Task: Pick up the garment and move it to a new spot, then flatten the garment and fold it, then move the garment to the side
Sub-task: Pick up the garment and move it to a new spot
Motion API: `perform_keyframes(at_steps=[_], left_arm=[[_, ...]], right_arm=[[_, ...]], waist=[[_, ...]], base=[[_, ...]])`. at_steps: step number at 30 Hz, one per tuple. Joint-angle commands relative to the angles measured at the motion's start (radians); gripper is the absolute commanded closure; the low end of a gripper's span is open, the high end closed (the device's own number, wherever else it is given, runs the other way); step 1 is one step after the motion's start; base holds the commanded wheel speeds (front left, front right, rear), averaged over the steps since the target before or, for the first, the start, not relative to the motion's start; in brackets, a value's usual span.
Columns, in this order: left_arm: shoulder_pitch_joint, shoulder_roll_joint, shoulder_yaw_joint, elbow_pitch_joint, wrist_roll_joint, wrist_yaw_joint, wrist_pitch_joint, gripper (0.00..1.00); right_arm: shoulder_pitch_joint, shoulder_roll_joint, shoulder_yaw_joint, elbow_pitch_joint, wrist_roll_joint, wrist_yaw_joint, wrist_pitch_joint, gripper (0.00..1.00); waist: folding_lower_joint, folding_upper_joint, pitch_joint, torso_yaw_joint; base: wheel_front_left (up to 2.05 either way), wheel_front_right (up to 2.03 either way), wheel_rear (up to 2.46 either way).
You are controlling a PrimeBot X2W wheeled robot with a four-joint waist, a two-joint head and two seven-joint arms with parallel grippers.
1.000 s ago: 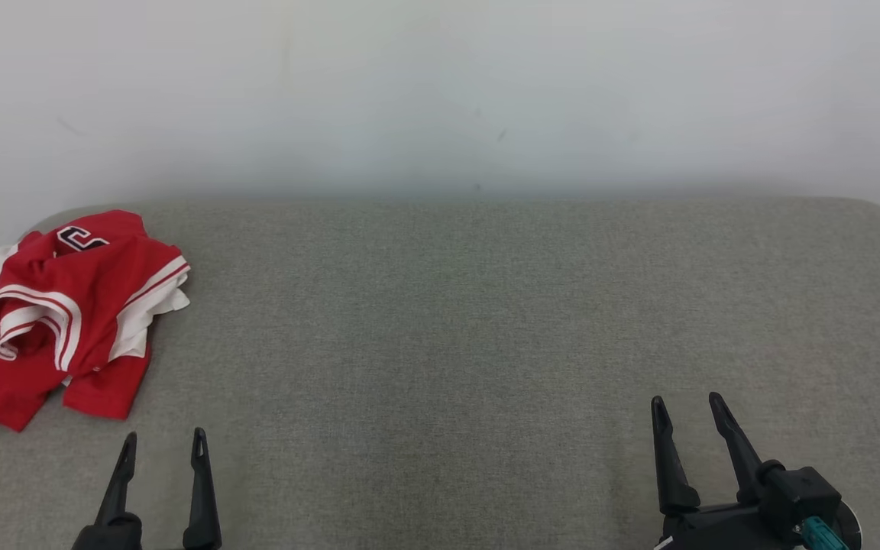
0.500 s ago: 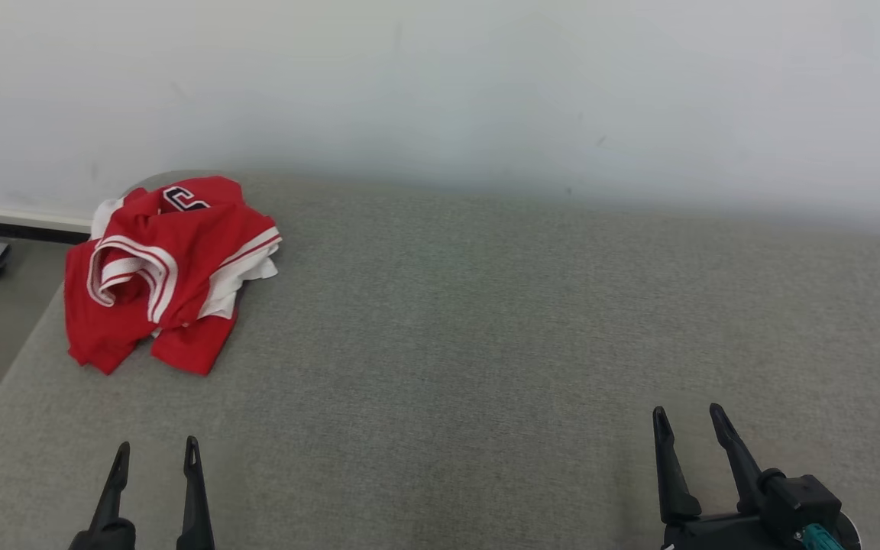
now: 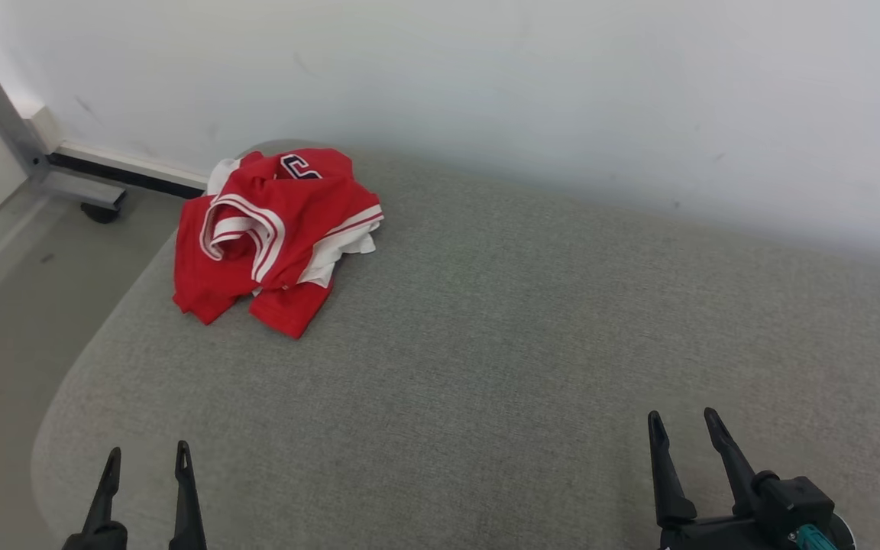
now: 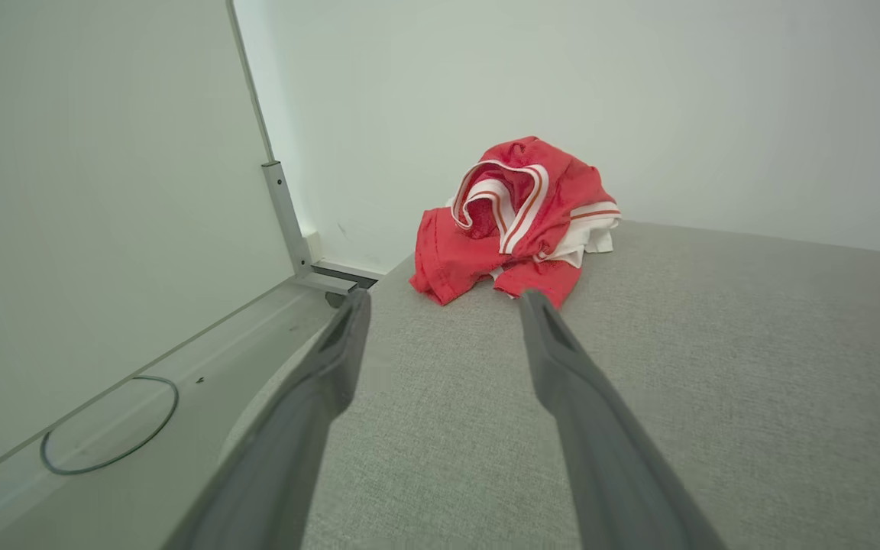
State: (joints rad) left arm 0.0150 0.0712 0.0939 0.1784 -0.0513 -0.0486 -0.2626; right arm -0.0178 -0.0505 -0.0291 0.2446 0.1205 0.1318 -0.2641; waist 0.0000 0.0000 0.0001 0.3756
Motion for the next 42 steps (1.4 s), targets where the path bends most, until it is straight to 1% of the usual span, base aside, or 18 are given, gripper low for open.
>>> perform_keyframes(at_steps=[1, 7, 13, 19, 23, 24, 31, 36, 42], left_arm=[[0.004, 0.003, 0.002, 0.003, -0.001, 0.002, -0.004, 0.0], [0.012, 0.005, 0.009, 0.006, -0.001, 0.005, -0.004, 0.0], [0.015, 0.007, 0.018, 0.011, -0.004, 0.011, -0.004, 0.0], [0.028, 0.0, 0.011, -0.006, -0.002, 0.028, -0.004, 0.0], [0.013, -0.003, 0.022, -0.016, -0.012, 0.041, -0.004, 0.0], [0.004, -0.001, 0.032, -0.02, -0.018, 0.046, -0.004, 0.0], [-0.095, 0.041, 0.074, -0.006, -0.052, 0.015, -0.004, 0.0], [-0.208, 0.087, 0.113, 0.008, -0.083, -0.001, -0.004, 0.0], [-0.357, 0.15, 0.146, 0.036, -0.115, -0.022, -0.003, 0.0]], right_arm=[[0.001, 0.001, 0.002, 0.002, 0.001, -0.002, -0.001, 0.0], [0.002, 0.0, 0.01, 0.008, 0.007, -0.002, -0.001, 0.0], [0.008, 0.0, 0.019, 0.009, 0.011, -0.002, -0.001, 0.0], [0.005, 0.001, 0.022, 0.01, 0.01, -0.002, -0.001, 0.0], [-0.005, 0.0, 0.028, 0.012, 0.004, -0.002, -0.001, 0.0], [-0.008, 0.0, 0.031, 0.012, 0.002, -0.002, -0.001, 0.0], [-0.031, 0.0, 0.031, 0.006, -0.013, -0.002, -0.001, 0.0], [-0.064, 0.001, 0.024, -0.002, -0.039, -0.002, -0.001, 0.0], [-0.096, 0.001, -0.013, -0.026, -0.05, -0.002, -0.001, 0.0]], waist=[[0.0, 0.0, 0.0, 0.043], [0.0, 0.0, -0.008, 0.085], [0.0, 0.0, -0.013, 0.109], [0.0, 0.0, -0.012, 0.112], [0.0, 0.0, -0.004, 0.097], [0.0, 0.0, -0.001, 0.089], [0.0, 0.0, 0.041, 0.011], [0.0, 0.0, 0.101, -0.071], [0.0, 0.0, 0.183, -0.165]], base=[[0.0, 0.0, 0.0], [0.0, 0.0, 0.0], [0.0, 0.0, 0.0], [0.0, 0.0, 0.0], [0.0, 0.0, 0.0], [0.0, 0.0, 0.0], [0.0, 0.0, 0.0], [0.0, 0.0, 0.0], [0.0, 0.0, 0.0]])
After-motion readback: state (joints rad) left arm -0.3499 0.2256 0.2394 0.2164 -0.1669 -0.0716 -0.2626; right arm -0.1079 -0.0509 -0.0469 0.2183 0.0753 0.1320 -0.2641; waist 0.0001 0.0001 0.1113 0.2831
